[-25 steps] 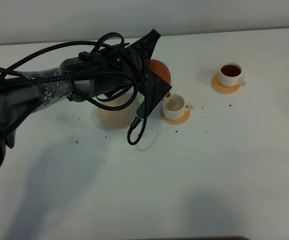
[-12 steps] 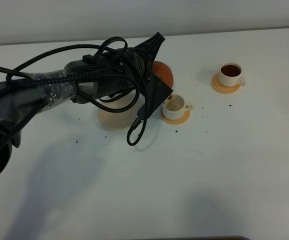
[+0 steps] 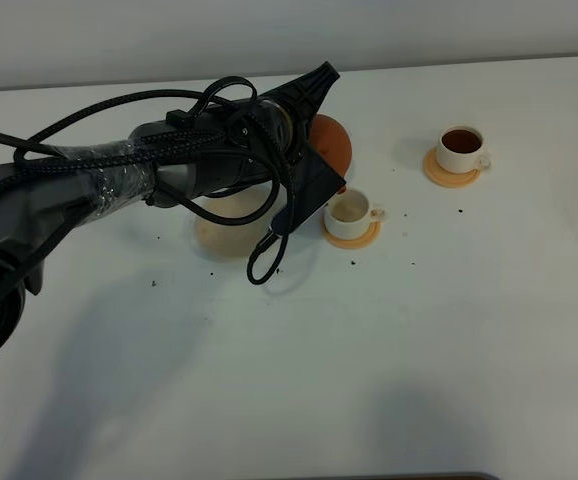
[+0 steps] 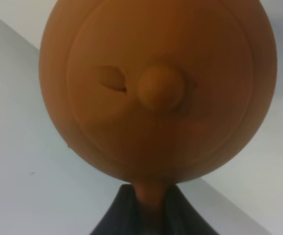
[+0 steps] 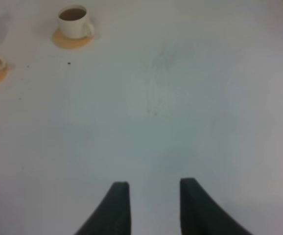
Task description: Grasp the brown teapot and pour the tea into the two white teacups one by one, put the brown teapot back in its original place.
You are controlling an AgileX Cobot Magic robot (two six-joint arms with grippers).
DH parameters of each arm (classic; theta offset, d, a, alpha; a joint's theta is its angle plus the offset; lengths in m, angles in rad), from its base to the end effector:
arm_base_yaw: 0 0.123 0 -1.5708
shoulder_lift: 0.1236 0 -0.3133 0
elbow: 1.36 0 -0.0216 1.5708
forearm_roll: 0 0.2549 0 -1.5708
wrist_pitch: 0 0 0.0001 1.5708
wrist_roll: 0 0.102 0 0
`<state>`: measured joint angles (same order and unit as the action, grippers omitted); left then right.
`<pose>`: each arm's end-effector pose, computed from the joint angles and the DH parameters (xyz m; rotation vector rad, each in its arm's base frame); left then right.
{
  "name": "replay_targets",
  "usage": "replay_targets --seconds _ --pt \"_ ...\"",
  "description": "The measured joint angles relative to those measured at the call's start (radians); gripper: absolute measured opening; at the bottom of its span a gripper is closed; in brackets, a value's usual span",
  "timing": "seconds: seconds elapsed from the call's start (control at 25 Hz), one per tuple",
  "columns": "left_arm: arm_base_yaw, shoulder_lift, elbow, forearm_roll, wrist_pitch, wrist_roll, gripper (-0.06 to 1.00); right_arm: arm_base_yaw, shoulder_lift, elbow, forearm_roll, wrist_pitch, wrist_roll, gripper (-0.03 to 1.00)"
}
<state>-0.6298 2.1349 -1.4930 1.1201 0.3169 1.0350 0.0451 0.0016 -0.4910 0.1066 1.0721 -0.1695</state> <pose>0.4226 -0.2725 0.1864 2.4077 0.6284 1.0523 -0.0199 0.0086 0.2710 -0.2258 2.0496 0.0513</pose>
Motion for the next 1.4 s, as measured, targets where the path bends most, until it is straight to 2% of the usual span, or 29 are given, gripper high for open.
replay_targets --seconds 0.4,1.4 --pt "0.000 0.001 0.000 0.083 -0.074 -0.003 0.11 0.000 0.000 0.000 0.000 0.000 0.000 0.24" --pt "0.000 0.001 0.000 0.235 -0.123 0.013 0.11 0.000 0.000 0.000 0.000 0.000 0.000 0.24"
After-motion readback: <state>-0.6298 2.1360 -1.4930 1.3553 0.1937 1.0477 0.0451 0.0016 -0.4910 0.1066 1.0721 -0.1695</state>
